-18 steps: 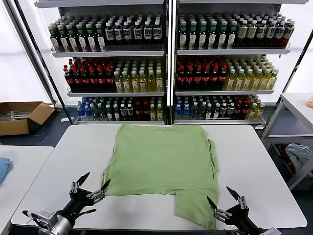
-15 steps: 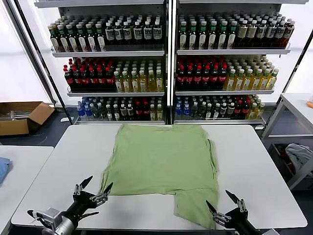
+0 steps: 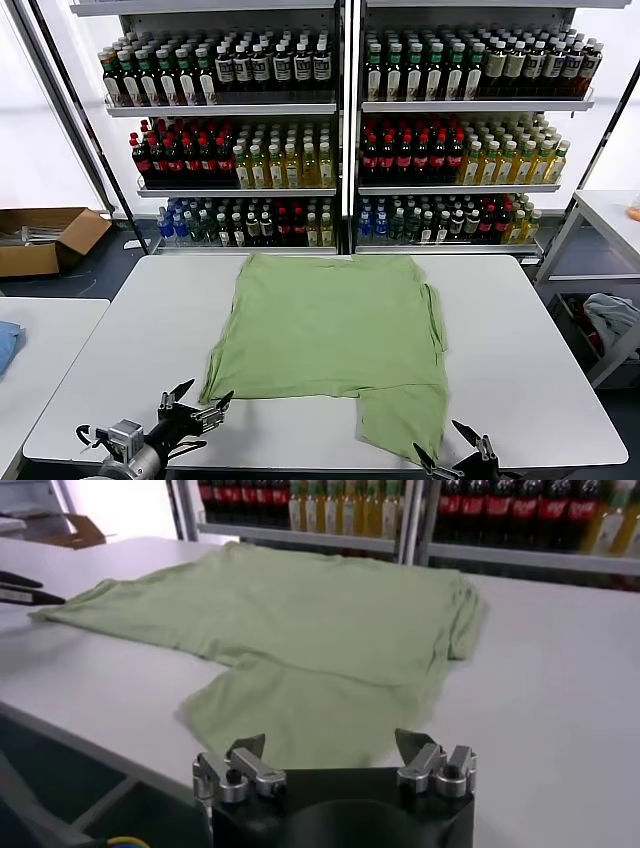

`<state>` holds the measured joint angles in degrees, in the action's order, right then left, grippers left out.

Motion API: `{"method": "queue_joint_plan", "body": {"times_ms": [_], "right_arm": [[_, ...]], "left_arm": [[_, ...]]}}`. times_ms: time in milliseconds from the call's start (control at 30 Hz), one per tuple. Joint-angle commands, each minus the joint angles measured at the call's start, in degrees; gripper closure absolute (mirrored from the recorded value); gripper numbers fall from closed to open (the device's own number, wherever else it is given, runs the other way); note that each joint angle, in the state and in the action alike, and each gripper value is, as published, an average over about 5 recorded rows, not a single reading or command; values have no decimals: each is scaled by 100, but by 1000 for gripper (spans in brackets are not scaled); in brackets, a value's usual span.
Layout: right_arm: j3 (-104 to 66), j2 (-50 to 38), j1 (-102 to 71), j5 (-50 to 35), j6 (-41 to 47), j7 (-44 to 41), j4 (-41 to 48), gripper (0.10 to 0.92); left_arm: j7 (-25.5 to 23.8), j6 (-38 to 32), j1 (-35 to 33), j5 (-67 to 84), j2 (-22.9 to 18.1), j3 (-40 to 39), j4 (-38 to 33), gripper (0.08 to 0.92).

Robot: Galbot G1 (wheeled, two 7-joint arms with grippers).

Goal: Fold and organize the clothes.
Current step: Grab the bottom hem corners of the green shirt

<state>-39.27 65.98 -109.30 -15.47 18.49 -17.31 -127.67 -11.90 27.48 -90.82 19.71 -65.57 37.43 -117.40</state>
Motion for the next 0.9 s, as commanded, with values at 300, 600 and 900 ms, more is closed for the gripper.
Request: {"method": "queue_joint_plan", "body": {"times_ms": [300, 600, 900], "right_arm": [[156, -22, 65, -5, 131, 59, 158, 466], [185, -52, 79, -19, 139, 53, 174, 726], [135, -65, 135, -157, 102, 15, 222, 918]], "left_arm": [[178, 126, 252, 148, 5, -103, 508, 192], [121, 113, 123, 46, -102, -196, 412, 416], [-17, 101, 67, -34, -120, -245, 279, 676]]}}
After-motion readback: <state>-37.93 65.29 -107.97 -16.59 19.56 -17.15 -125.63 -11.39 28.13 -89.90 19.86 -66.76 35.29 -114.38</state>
